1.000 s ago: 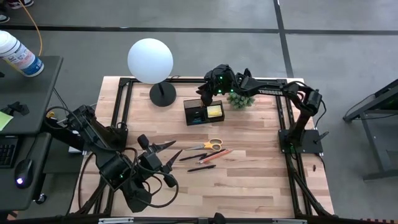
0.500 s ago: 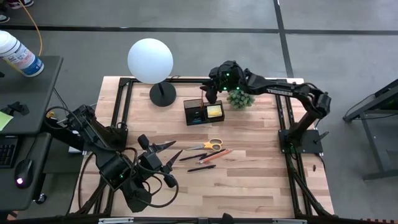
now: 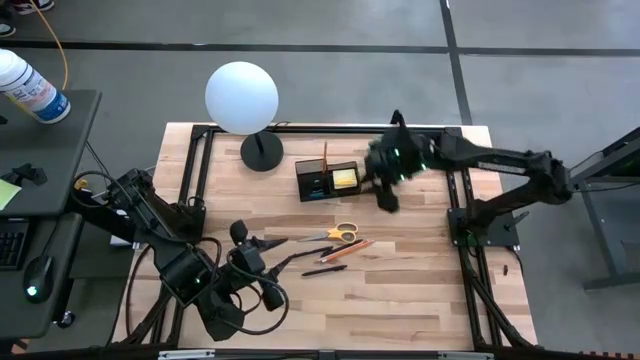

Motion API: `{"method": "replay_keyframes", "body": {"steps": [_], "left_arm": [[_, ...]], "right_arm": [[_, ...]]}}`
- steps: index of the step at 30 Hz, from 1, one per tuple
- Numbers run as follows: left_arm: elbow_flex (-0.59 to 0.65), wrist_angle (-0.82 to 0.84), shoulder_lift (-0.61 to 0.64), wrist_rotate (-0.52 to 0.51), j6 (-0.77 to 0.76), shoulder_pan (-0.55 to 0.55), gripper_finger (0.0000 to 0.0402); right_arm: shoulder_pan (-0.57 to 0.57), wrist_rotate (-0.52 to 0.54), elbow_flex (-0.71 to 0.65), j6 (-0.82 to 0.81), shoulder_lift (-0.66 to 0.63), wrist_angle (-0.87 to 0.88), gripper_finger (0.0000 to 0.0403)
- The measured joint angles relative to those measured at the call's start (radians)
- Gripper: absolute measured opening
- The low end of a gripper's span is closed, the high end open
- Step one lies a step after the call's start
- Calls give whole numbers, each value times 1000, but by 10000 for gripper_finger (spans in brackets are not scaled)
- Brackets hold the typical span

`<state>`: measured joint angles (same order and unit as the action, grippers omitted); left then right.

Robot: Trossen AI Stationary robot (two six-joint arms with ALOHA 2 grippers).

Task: Pick and place office supplies into organizer
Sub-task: Put the orange pencil into the desk organizer

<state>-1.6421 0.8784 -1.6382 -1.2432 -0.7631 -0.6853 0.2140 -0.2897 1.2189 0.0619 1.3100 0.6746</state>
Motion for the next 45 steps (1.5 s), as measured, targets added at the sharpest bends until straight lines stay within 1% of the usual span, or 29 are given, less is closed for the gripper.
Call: {"method": "replay_keyframes", "body": {"steps": [2,4,6,9,11,13,16,18,20,23,27,29,34,39,41,45], "left_arm": [[0,26,-9,40,-50,5,159],[1,54,-27,80,-89,12,159],[1,65,-48,127,-121,21,159],[0,49,-102,215,-136,47,158],[2,18,-146,281,-125,70,158],[1,-42,-186,321,-101,94,158],[0,-150,-244,358,-50,131,158],[1,-205,-273,390,-5,155,158],[0,-285,-302,449,51,186,158],[1,-336,-338,527,108,229,158],[1,-365,-364,577,131,278,158],[0,-365,-371,608,131,297,158],[0,-362,-374,675,164,315,158],[0,-347,-400,764,165,326,158],[-1,-322,-415,768,163,326,158],[0,-213,-447,764,149,325,158]], "right_arm": [[-76,21,-70,-56,-45,-6,124],[-155,73,-158,-133,-95,-47,124],[-231,134,-266,-231,-150,-120,124],[-348,237,-444,-420,-235,-290,124],[-426,314,-551,-539,-285,-417,124],[-504,398,-636,-637,-327,-531,124],[-608,542,-717,-713,-361,-636,124],[-670,630,-734,-730,-368,-646,124],[-724,697,-737,-734,-369,-652,124],[-785,776,-738,-727,-362,-650,124],[-829,848,-738,-735,-361,-637,124],[-836,859,-738,-735,-360,-610,124],[-838,847,-738,-785,-359,-557,124],[-836,853,-738,-809,-359,-551,124],[-836,875,-738,-835,-359,-551,124],[-836,894,-738,-914,-359,-551,124]]}}
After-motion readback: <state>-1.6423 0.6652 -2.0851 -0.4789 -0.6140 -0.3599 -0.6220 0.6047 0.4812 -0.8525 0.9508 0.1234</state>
